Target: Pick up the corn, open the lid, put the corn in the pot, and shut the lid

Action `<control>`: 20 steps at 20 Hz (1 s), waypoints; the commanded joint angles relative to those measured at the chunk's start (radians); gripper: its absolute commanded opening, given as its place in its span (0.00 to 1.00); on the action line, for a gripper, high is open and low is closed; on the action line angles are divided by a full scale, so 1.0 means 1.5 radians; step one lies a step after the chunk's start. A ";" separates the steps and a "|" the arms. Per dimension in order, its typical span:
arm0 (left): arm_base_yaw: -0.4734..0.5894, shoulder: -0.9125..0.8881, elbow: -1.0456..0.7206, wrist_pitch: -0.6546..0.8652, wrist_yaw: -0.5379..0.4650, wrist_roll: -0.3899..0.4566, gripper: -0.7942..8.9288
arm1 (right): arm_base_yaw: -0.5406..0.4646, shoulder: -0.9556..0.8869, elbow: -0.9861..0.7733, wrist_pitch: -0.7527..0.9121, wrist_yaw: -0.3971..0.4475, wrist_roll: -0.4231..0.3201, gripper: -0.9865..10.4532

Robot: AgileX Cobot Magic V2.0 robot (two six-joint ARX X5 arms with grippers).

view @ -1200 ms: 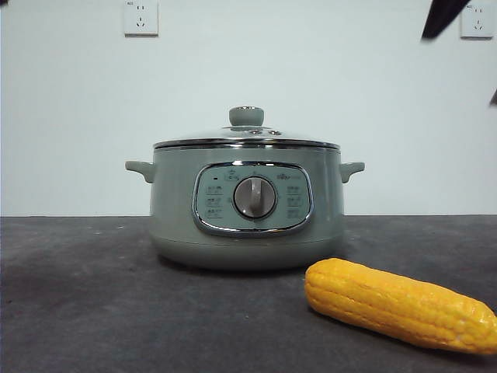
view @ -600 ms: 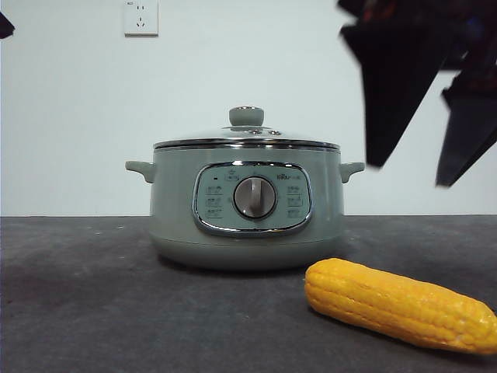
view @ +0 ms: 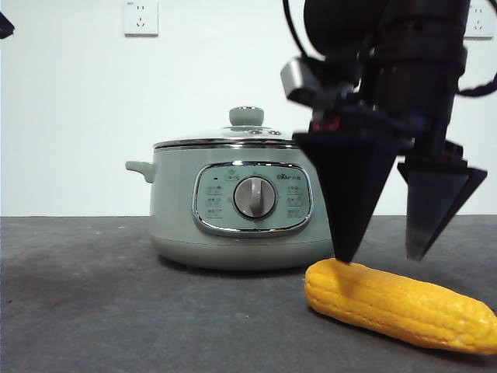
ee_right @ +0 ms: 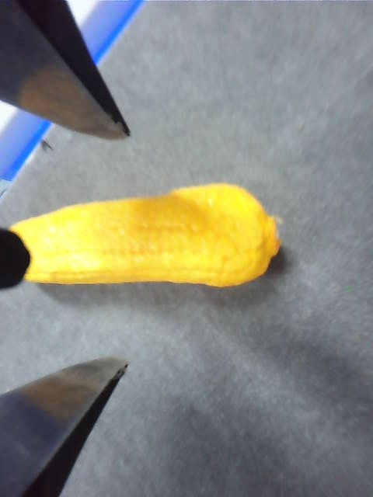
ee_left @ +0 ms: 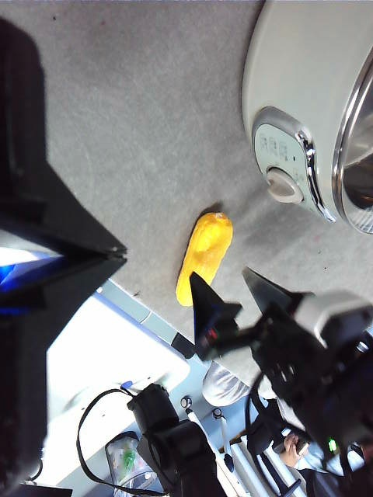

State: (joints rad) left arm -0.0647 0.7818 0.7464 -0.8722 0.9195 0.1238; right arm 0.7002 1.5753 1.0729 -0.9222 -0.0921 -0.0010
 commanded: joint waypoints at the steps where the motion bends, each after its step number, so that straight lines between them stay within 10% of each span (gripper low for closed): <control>1: 0.000 -0.001 -0.001 -0.001 0.002 0.013 0.08 | 0.001 0.024 0.002 0.004 0.000 -0.008 0.50; 11: 0.000 -0.001 -0.001 -0.001 0.002 0.013 0.08 | 0.001 0.074 0.002 0.006 -0.033 -0.055 0.41; 15: 0.000 -0.001 -0.001 -0.002 0.002 0.012 0.08 | 0.001 0.087 0.002 0.006 -0.033 -0.054 0.09; 20: 0.000 -0.001 -0.001 -0.001 -0.005 0.012 0.08 | 0.000 0.071 0.002 -0.010 -0.033 -0.052 0.08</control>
State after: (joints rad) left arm -0.0647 0.7818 0.7464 -0.8742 0.9104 0.1303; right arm 0.7002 1.6905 1.0733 -0.9352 -0.1387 -0.0719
